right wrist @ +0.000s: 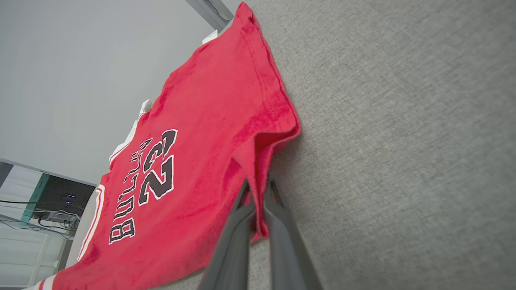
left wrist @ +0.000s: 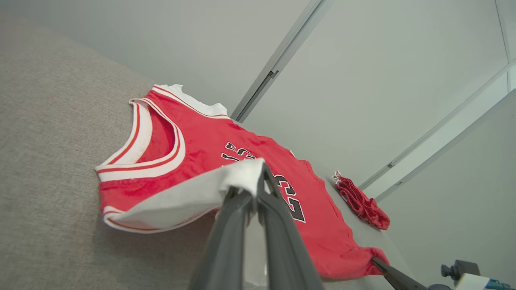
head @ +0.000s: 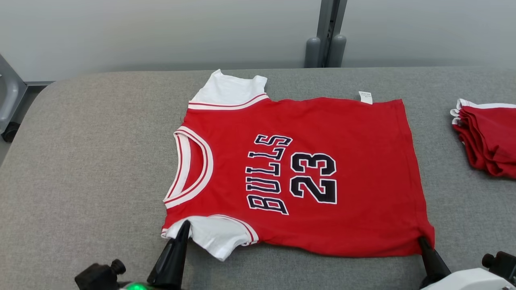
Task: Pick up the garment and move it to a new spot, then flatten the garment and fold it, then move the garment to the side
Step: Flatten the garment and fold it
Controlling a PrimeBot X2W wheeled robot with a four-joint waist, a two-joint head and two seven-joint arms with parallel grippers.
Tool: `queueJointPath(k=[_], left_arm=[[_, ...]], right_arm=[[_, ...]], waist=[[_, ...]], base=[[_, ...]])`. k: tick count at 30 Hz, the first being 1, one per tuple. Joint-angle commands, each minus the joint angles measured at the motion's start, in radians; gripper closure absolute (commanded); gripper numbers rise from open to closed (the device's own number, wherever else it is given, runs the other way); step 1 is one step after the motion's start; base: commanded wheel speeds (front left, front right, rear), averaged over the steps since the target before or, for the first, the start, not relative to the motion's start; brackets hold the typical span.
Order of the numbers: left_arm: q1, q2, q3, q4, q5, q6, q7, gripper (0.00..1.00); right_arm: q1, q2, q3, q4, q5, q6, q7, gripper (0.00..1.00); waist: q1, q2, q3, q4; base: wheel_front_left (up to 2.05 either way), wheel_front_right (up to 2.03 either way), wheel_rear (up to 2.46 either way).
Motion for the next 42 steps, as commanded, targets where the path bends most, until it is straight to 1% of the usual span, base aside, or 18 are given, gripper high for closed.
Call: queueJointPath(k=[1, 9, 16, 17, 19, 26, 32, 33, 35, 36, 37, 38, 39, 40, 41, 42], left_arm=[[-0.041, 0.0, 0.003, 0.018, 0.0, -0.006, -0.002, 1.0], [-0.19, -0.027, 0.005, 0.13, 0.0, -0.02, -0.011, 1.0], [-0.342, -0.047, 0.005, 0.255, 0.008, -0.028, -0.021, 1.0], [-0.342, -0.047, 0.005, 0.255, 0.008, -0.028, -0.021, 1.0], [-0.382, -0.05, 0.008, 0.294, 0.009, -0.03, -0.024, 1.0], [-0.496, -0.056, -0.003, 0.432, 0.024, -0.029, -0.028, 1.0], [-0.545, -0.065, 0.005, 0.484, 0.046, -0.029, -0.028, 1.0], [-0.55, -0.065, 0.006, 0.49, 0.053, -0.029, -0.028, 1.0], [-0.559, -0.068, 0.013, 0.499, 0.063, -0.029, -0.028, 1.0], [-0.56, -0.07, 0.014, 0.506, 0.069, -0.029, -0.028, 1.0], [-0.562, -0.07, 0.016, 0.511, 0.078, -0.029, -0.028, 1.0], [-0.562, -0.073, 0.022, 0.516, 0.081, -0.029, -0.028, 0.69], [-0.562, -0.076, 0.029, 0.518, 0.086, -0.029, -0.028, 0.47], [-0.562, -0.078, 0.035, 0.519, 0.09, -0.029, -0.028, 0.11], [-0.563, -0.08, 0.041, 0.518, 0.096, -0.029, -0.028, 0.0], [-0.562, -0.082, 0.044, 0.518, 0.098, -0.029, -0.028, 0.0]], right_arm=[[-0.02, -0.005, 0.002, 0.008, 0.017, 0.001, 0.003, 1.0], [-0.064, -0.005, 0.017, 0.02, 0.137, 0.001, -0.013, 1.0], [-0.113, -0.005, 0.02, 0.034, 0.185, 0.001, -0.025, 1.0], [-0.113, -0.005, 0.02, 0.034, 0.185, 0.001, -0.025, 1.0], [-0.136, -0.005, 0.018, 0.047, 0.195, 0.001, -0.031, 1.0], [-0.235, -0.005, 0.025, 0.112, 0.178, 0.001, -0.042, 1.0], [-0.308, -0.004, 0.034, 0.168, 0.173, 0.001, -0.055, 1.0], [-0.317, -0.004, 0.037, 0.173, 0.179, 0.001, -0.057, 0.89], [-0.332, -0.004, 0.043, 0.181, 0.192, 0.001, -0.063, 0.56], [-0.338, -0.004, 0.045, 0.182, 0.197, 0.001, -0.069, 0.25], [-0.345, -0.004, 0.048, 0.181, 0.202, 0.001, -0.075, 0.0], [-0.352, -0.004, 0.05, 0.181, 0.207, 0.001, -0.081, 0.0], [-0.356, -0.005, 0.052, 0.183, 0.21, 0.001, -0.085, 0.0], [-0.361, -0.005, 0.055, 0.182, 0.212, 0.001, -0.089, 0.0], [-0.367, -0.005, 0.058, 0.179, 0.215, 0.001, -0.095, 0.0], [-0.371, -0.005, 0.06, 0.179, 0.218, 0.001, -0.099, 0.0]], waist=[[0.0001, -0.0001, 0.006, -0.002], [0.0001, -0.0001, 0.034, -0.01], [0.0001, -0.0001, 0.065, -0.017], [0.0001, -0.0001, 0.065, -0.017], [0.0001, -0.0001, 0.076, -0.02], [0.0001, -0.0001, 0.118, -0.03], [0.0001, -0.0001, 0.138, -0.036], [0.0001, -0.0001, 0.139, -0.036], [0.0001, -0.0001, 0.14, -0.037], [0.0001, -0.0001, 0.14, -0.037], [0.0001, -0.0001, 0.141, -0.037], [0.0001, -0.0001, 0.141, -0.037], [0.0001, -0.0001, 0.14, -0.037], [0.0001, -0.0001, 0.14, -0.037], [0.0001, -0.0001, 0.14, -0.037], [0.0001, -0.0001, 0.14, -0.036]], base=[[0.0, 0.0, 0.0], [0.0, 0.0, 0.0], [0.0, 0.0, 0.0], [0.0, 0.0, 0.0], [0.0, 0.0, 0.0], [0.0, 0.0, 0.0], [0.0, 0.0, 0.0], [0.0, 0.0, 0.0], [0.0, 0.0, 0.0], [0.0, 0.0, 0.0], [0.0, 0.0, 0.0], [0.0, 0.0, 0.0], [0.0, 0.0, 0.0], [0.0, 0.0, 0.0], [0.0, 0.0, 0.0], [0.0, 0.0, 0.0]])
